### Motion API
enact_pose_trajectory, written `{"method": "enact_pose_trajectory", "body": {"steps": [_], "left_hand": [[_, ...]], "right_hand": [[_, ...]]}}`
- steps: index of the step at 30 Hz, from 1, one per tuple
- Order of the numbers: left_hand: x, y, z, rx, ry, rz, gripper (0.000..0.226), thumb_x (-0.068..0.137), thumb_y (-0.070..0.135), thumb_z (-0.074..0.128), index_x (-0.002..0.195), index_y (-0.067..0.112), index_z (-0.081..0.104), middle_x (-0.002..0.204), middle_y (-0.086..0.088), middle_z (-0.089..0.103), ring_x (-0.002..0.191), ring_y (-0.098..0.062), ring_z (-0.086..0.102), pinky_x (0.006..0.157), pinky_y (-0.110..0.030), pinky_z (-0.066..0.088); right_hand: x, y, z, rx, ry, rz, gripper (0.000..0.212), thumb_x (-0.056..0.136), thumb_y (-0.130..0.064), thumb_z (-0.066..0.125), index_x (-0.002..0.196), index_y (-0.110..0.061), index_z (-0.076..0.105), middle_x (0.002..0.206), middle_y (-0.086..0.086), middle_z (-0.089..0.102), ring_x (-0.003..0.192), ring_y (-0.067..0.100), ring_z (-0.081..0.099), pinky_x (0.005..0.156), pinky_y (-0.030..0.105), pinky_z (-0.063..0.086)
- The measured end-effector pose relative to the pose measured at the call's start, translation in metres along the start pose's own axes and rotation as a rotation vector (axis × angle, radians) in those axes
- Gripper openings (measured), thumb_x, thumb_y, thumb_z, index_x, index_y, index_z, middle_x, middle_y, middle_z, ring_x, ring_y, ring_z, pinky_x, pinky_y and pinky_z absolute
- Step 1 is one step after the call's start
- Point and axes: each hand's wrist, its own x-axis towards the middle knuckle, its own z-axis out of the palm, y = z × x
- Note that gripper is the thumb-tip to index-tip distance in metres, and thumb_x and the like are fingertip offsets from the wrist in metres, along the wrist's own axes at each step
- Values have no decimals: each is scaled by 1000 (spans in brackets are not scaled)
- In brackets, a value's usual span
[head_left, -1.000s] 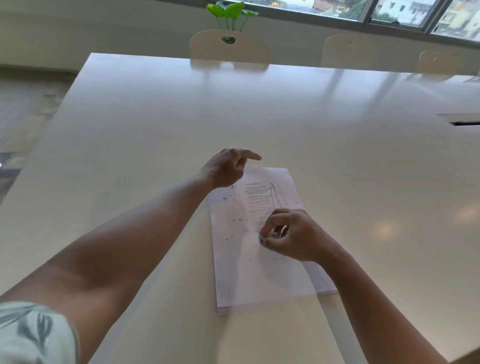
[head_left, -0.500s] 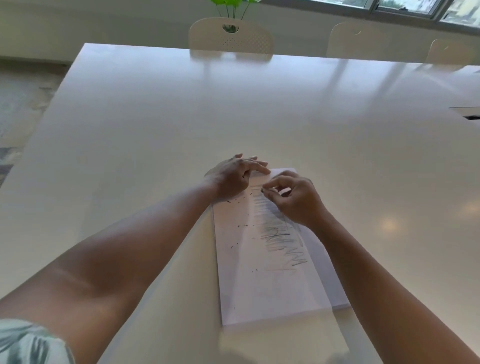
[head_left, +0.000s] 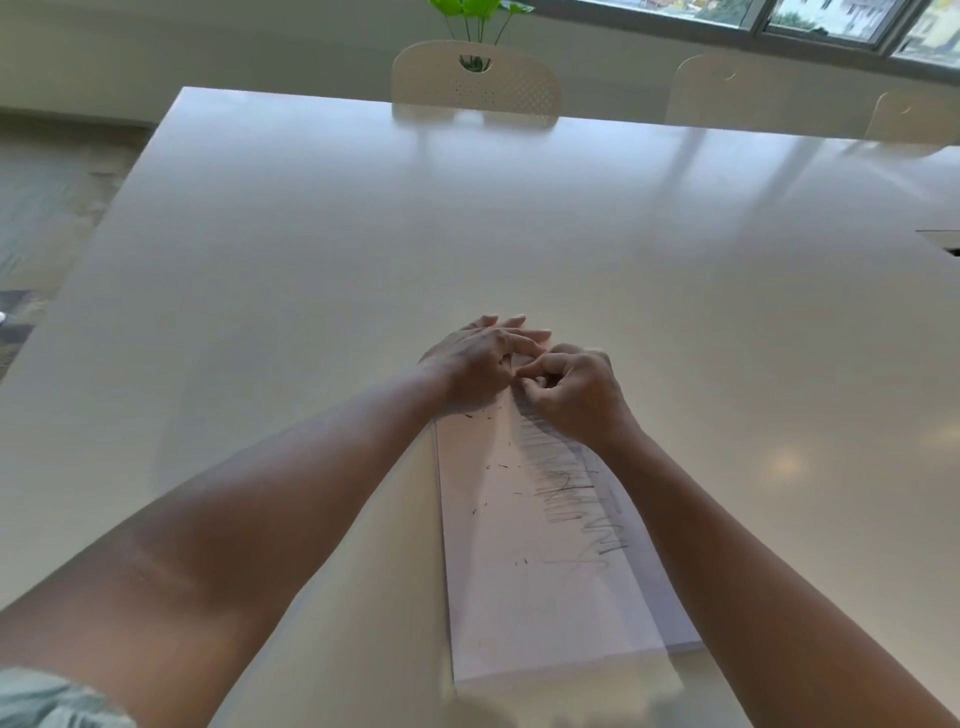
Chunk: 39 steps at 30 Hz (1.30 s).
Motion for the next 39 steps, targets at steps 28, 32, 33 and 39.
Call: {"method": "enact_pose_trajectory", "body": {"steps": [28,32,33,39], "left_hand": [[2,-6,0,-35,-54,-11,54,101,19,36,139,51,57,159,29,34,153,5,15,128,-33,5],[2,-6,0,-29,-49,-13,63,96,13,34,138,54,55,159,29,34,154,3,14,129,-34,6],[2,-6,0,-30,-55,-12,57,96,21,34,139,51,56,159,29,35,154,3,15,129,-33,6],[3,-6,-1,-46,-62,-20,58,99,13,36,138,51,58,159,30,35,153,4,14,128,-33,5]], "right_hand": [[-1,-8,0,-114,-20,-38,17,78,-5,66,80,-14,81,82,-1,71,75,15,63,73,23,50],[1,-5,-4,-147,-3,13,17,82,-8,65,85,-13,81,81,-3,67,76,16,63,72,22,47],[-1,-10,-1,-140,-10,-20,17,81,-7,65,83,-13,81,82,-1,69,76,17,63,72,24,50],[0,-6,-4,-148,-19,-50,16,81,-6,67,83,-12,81,77,-3,67,72,15,61,73,27,52]]}}
